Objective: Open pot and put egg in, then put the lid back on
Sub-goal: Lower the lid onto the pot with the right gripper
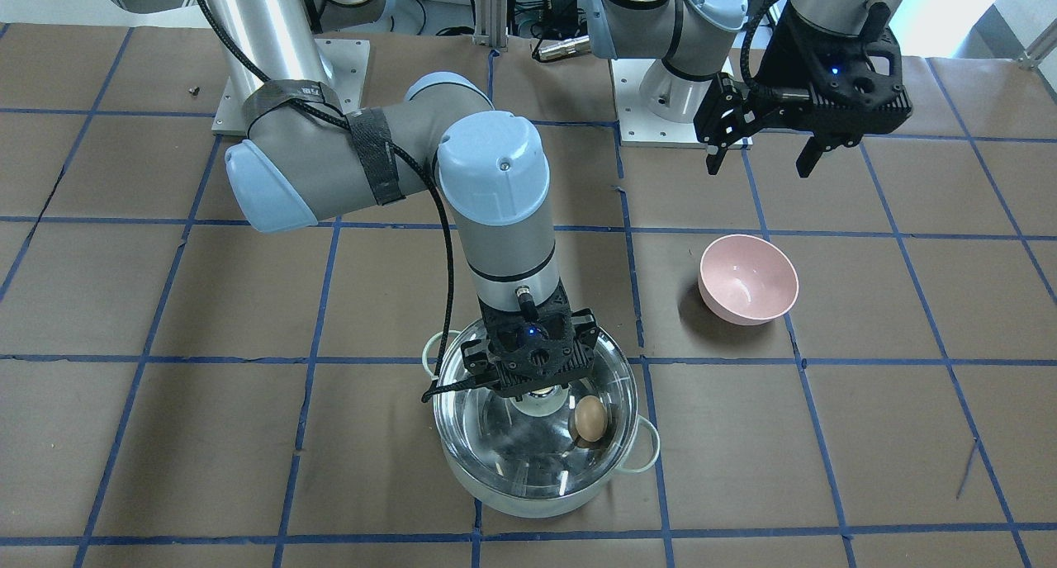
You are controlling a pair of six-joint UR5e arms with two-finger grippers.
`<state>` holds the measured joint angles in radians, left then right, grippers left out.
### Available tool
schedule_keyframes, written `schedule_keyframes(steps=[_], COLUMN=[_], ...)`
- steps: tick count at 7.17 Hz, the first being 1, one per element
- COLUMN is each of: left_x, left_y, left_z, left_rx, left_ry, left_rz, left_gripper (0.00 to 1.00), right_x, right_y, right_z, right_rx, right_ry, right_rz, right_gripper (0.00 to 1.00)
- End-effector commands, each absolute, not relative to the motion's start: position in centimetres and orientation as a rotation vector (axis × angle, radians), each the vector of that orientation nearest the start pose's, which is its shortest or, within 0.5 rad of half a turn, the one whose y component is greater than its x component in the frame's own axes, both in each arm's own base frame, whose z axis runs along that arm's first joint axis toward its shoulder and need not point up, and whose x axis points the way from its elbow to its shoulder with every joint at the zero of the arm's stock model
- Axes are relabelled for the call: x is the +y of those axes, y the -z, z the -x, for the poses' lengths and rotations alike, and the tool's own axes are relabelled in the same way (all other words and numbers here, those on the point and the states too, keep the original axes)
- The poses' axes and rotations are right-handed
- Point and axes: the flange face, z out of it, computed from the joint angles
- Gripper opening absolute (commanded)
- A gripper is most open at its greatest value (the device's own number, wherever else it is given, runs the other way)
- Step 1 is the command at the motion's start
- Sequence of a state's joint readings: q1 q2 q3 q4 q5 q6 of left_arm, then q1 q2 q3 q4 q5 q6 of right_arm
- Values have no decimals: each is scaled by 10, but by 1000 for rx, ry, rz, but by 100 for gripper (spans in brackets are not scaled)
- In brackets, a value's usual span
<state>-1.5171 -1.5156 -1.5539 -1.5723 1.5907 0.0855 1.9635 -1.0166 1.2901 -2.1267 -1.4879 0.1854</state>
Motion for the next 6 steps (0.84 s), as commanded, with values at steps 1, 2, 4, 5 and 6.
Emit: schedule_keyframes(steps=[1, 2, 4, 5, 6], left_x=[-481, -481, -481, -481, -481], left_y=[-523, -523, -523, -523, -523], left_z=[106, 106, 106, 106, 106], left_rx=[3115, 3115, 3115, 3115, 3115], left_ry=[108, 108, 108, 108, 108], left_rz=[-49, -49, -49, -49, -49], left_gripper=[100, 100, 100, 100, 100], right_x=[-615, -616, -616, -616, -616], right_y=[-351, -350, -349, -350, -350], right_z=[-408, -408, -409, -409, -409], right_rx=[2940, 2941, 2937, 2937, 2937], right_ry=[369, 367, 364, 364, 364], right_rz=[323, 323, 315, 297, 297], right_gripper=[20, 20, 32, 34, 34])
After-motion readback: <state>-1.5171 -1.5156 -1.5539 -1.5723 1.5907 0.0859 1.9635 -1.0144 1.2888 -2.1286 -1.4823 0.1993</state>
